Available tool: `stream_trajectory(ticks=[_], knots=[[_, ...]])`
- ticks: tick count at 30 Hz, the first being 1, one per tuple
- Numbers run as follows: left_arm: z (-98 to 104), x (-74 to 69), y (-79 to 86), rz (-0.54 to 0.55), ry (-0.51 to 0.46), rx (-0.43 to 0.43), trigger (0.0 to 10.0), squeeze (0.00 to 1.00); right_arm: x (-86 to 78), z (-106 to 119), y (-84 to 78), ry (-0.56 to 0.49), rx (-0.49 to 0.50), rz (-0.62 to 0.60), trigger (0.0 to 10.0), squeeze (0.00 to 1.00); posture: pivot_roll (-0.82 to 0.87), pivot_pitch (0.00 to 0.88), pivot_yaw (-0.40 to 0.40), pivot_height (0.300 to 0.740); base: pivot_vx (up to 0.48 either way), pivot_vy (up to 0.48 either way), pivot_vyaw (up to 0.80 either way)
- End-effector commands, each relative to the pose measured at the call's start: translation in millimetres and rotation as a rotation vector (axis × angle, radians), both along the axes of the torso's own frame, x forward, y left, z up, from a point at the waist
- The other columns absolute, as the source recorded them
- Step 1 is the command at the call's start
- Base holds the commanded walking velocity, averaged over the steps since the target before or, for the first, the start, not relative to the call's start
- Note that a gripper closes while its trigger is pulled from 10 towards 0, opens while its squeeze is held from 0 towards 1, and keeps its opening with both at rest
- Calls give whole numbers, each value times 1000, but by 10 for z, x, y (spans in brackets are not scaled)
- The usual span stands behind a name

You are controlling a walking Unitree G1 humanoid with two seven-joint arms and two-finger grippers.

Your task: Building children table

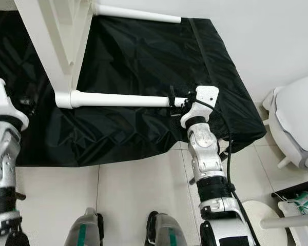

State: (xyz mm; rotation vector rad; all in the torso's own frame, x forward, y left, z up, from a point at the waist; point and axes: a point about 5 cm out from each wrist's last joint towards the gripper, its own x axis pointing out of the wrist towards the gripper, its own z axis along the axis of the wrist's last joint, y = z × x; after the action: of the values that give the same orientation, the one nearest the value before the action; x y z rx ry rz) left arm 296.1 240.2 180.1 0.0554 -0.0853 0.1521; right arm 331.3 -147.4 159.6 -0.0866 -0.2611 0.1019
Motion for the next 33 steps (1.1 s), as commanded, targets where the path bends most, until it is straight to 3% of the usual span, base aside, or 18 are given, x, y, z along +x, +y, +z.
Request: stream_trajectory(ticks=[1, 8, 16, 17, 33], knots=[[40, -42, -17, 81, -38, 21, 10000, 0, -28, 20, -3, -28, -5, -3, 10000, 1000, 59, 54, -38, 740, 0, 0, 0], [-48, -158, -64, 82, -36, 29, 10000, 0, -62, -29, -10, -17, -27, 16, 10000, 1000, 66, 37, -57, 740, 0, 0, 0], [-124, -171, -161, 62, -22, 50, 10000, 0, -1, -19, -90, -21, -72, -23, 10000, 1000, 68, 21, -70, 740, 0, 0, 0], [-134, -169, -169, 61, -18, 47, 10000, 0, 10, -21, -94, -20, -78, -29, 10000, 16, 68, 19, -70, 740, 0, 0, 0], [-107, -179, -82, 96, -26, 110, 10000, 0, 95, -15, -243, -8, -139, -95, 10000, 0, 84, 0, -80, 740, 0, 0, 0]])
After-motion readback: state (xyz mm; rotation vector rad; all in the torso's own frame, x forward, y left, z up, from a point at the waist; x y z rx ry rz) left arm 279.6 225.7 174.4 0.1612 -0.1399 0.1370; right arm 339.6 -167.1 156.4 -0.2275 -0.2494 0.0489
